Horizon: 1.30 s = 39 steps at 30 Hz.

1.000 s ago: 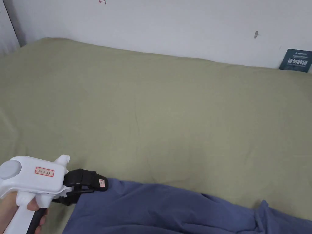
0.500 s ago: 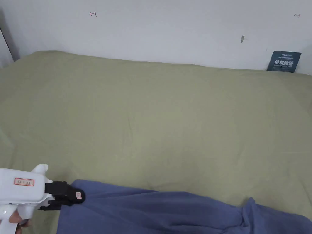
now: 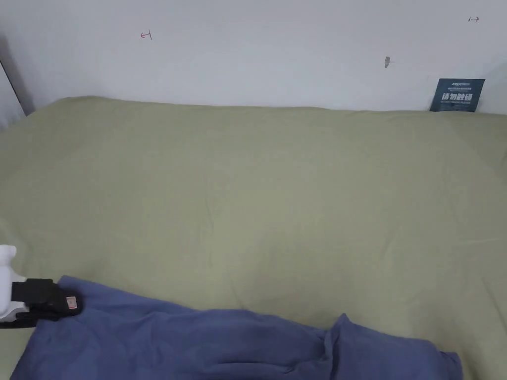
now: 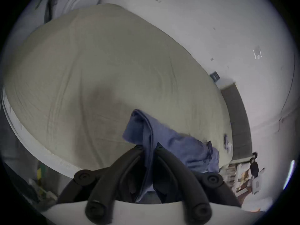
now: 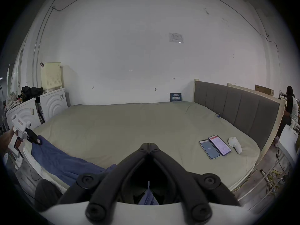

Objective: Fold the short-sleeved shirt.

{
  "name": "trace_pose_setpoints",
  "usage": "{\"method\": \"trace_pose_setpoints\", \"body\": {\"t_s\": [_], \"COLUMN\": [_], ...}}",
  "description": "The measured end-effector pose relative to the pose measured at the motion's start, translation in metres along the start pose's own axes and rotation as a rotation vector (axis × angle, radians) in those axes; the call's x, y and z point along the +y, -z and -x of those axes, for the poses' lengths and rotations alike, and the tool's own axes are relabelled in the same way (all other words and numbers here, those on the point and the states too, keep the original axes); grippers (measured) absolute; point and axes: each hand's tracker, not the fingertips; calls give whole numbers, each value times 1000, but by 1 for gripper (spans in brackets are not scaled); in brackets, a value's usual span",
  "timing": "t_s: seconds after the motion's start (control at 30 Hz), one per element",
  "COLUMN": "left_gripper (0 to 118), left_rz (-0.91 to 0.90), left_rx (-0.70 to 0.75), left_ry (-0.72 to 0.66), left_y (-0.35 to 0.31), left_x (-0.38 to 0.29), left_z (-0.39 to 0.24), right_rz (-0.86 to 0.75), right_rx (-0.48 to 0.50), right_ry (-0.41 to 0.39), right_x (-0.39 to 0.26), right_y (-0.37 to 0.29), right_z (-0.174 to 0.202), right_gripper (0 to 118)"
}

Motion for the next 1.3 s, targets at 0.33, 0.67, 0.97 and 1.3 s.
{"method": "trace_pose_setpoints", "body": {"t_s": [0.33, 0.67, 0.97, 1.3], "left_gripper": [8, 66, 113, 0], "left_rz": [80, 154, 119, 180], "left_rx": [51, 57, -50, -202], "left_ry": [322, 439, 375, 238], "left_y": [49, 174, 162, 163], "left_x": [-38, -95, -90, -96], "left_z": [-168, -258, -233, -168], "right_rz": [10, 27, 34, 85], "right_rx": [-2, -25, -29, 30], "right_ry": [19, 101, 115, 99], "right_x": [-10, -19, -14, -20], "right_y": [-8, -12, -16, 0], "right_z": [-17, -43, -46, -21], "right_gripper": [0, 0, 0, 0]}}
